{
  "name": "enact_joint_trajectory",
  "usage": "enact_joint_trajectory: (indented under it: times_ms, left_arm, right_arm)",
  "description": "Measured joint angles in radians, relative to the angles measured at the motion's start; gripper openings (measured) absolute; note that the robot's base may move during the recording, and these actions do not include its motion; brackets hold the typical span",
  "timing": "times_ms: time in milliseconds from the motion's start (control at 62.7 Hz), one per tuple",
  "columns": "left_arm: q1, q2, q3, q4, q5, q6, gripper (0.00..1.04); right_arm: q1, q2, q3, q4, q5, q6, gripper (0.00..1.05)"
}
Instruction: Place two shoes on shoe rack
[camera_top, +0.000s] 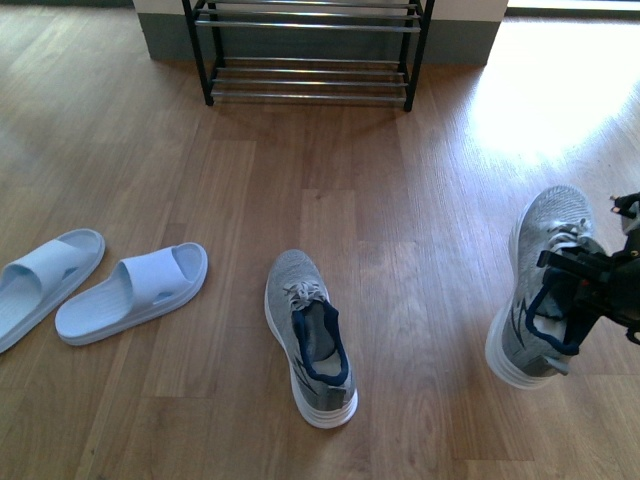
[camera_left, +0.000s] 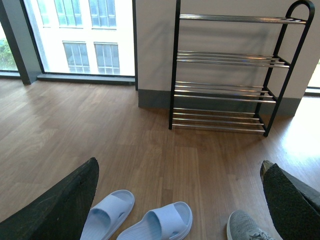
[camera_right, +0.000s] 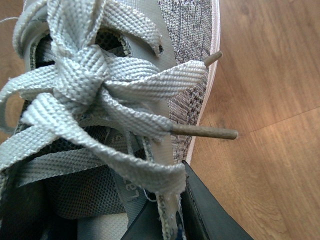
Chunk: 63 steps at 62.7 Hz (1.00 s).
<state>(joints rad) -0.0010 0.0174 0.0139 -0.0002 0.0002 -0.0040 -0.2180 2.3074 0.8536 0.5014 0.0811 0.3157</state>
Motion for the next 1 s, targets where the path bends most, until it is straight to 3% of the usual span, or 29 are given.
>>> enact_joint_trajectory:
  times_ms: [271,638,1005]
  left_arm:
    - [0.0,0.0,0.0,0.0,0.0,0.0,0.95]
    - [0.0,0.0,0.0,0.0,0.0,0.0,0.95]
    - [0.0,0.0,0.0,0.0,0.0,0.0,0.95]
  right_arm:
    - [0.009,-0.392,-0.26,-0.007,-0.076,-0.093,0.01]
    - [0.101,-1.026,-0.468,-0.209,-0.109,-0.098,0.01]
    - [-0.045,-1.176,-0.491,-0.223,-0.206,-0.08,0.01]
